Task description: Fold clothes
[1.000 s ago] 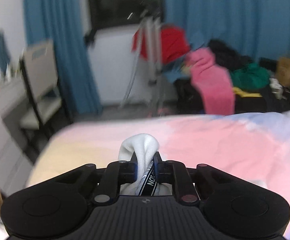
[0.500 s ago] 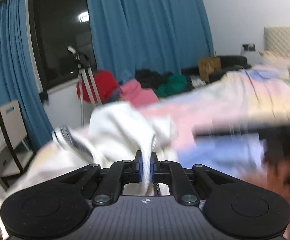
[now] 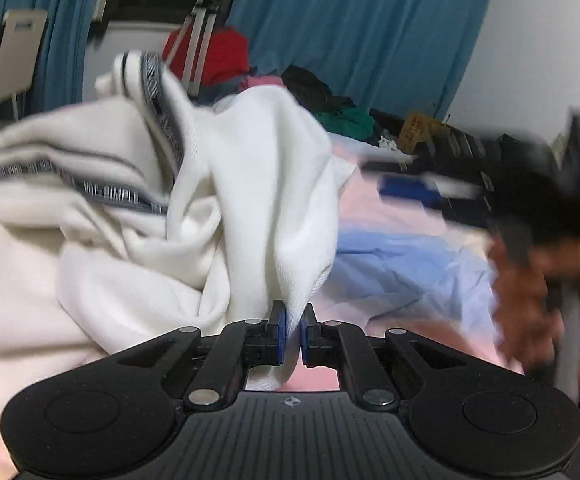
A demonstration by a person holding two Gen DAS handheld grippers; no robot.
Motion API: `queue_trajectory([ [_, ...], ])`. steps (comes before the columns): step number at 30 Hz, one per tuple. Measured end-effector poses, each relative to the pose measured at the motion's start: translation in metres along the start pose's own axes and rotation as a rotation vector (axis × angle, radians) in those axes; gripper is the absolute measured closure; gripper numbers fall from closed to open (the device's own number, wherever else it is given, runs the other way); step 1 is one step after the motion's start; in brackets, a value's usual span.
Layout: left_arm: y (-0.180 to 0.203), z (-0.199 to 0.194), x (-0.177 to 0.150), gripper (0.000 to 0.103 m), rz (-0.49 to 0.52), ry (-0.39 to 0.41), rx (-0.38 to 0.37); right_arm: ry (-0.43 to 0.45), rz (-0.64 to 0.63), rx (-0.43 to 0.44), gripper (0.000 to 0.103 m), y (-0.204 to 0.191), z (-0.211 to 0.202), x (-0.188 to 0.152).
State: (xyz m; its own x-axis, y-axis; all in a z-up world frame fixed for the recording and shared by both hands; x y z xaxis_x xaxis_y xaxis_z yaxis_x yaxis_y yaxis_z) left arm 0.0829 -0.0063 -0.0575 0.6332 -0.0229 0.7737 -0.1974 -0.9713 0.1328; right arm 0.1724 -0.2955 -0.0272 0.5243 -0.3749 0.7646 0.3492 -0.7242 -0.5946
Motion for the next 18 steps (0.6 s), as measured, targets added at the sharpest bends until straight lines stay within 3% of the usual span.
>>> queue_trajectory([
  [1,-0.002,0.004,0.001,0.095,-0.011,-0.005,-0.012,-0.008,-0.016,0.006,0.044,-0.004,0.013,0.011],
  [2,-0.002,0.008,0.002,0.095,-0.022,-0.008,-0.023,-0.016,-0.035,0.01,0.041,-0.009,0.029,0.024],
  [5,-0.006,0.024,0.006,0.095,-0.044,-0.015,-0.05,-0.057,-0.13,-0.015,0.04,-0.027,0.085,0.061],
  [10,-0.008,0.047,0.011,0.095,-0.045,-0.008,-0.095,-0.28,-0.241,-0.167,0.042,-0.025,0.2,0.101],
  [15,-0.014,0.069,0.017,0.095,-0.064,-0.003,-0.15,-0.569,-0.285,-0.278,0.043,-0.009,0.287,0.094],
  [17,-0.017,0.077,0.019,0.096,-0.069,-0.002,-0.171,-0.631,-0.333,-0.311,0.062,-0.008,0.299,0.083],
  [18,-0.018,0.081,0.02,0.096,-0.072,0.002,-0.18,-0.63,-0.358,-0.33,0.087,-0.008,0.3,0.081],
])
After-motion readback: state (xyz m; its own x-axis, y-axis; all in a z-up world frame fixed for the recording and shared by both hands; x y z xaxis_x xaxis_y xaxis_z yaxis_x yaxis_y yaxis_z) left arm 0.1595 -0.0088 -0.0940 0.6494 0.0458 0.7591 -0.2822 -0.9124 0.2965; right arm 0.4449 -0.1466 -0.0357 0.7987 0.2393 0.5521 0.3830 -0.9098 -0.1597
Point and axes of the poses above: each gripper's, at about its wrist camera, not at the fingertips, and z roughly the way its jaws point, y to its right, x to its top, the point moved 2 cm from there along z, roughly the way its jaws point, and after that the axes turned 14 degrees about x, right-handed, at the moved point
